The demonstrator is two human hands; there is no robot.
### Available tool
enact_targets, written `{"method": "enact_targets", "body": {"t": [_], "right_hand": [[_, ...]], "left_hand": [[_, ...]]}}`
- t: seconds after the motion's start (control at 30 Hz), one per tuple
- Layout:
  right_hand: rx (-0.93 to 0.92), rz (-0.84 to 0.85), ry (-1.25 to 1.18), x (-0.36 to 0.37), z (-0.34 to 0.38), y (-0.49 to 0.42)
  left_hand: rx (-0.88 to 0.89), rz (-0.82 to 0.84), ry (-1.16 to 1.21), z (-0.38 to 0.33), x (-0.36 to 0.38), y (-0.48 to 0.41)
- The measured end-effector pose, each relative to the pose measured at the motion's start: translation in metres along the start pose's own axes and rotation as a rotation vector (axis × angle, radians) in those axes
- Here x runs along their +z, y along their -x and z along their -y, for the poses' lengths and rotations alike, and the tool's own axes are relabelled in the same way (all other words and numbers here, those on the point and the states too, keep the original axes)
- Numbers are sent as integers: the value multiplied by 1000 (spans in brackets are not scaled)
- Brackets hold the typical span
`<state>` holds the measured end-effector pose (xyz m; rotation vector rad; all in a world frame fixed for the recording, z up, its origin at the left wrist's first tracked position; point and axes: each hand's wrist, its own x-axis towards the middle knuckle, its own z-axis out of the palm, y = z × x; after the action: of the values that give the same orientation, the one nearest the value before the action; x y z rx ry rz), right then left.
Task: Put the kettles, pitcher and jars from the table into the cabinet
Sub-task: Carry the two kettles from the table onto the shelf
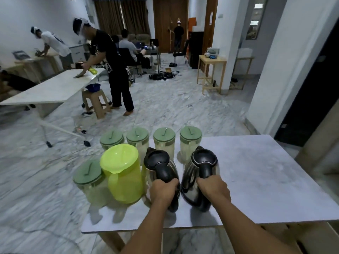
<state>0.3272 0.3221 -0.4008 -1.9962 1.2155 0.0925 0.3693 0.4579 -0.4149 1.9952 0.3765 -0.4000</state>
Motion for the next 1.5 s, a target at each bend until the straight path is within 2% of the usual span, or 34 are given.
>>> {"method": "enact_targets", "body": {"t": [0.2,0.33,0.57,0.77,1.0,1.2,1.43,1.5], "right_hand": [[20,10,-90,2,5,2],[58,-69,-165,-5,2,21],[99,-367,-335,-49,0,77],[164,-614,-502,-113,-25,134],[214,-964,-660,-206,-75,194],[233,-1253,-659,-275,-134,259],[323,-1539,-635,-350,-212,331],[356,-1607,-611,-372,-236,347]], "left_hand": [[46,-19,38,-4,-1,-11],[142,-1,79,-16,-21,-7],[338,116,62,-48,-55,40],[548,321,99,-88,-53,104],[745,492,133,-128,-14,200],[865,675,146,-145,34,299],[893,964,161,-154,95,433],[895,1001,190,-158,112,474]]}}
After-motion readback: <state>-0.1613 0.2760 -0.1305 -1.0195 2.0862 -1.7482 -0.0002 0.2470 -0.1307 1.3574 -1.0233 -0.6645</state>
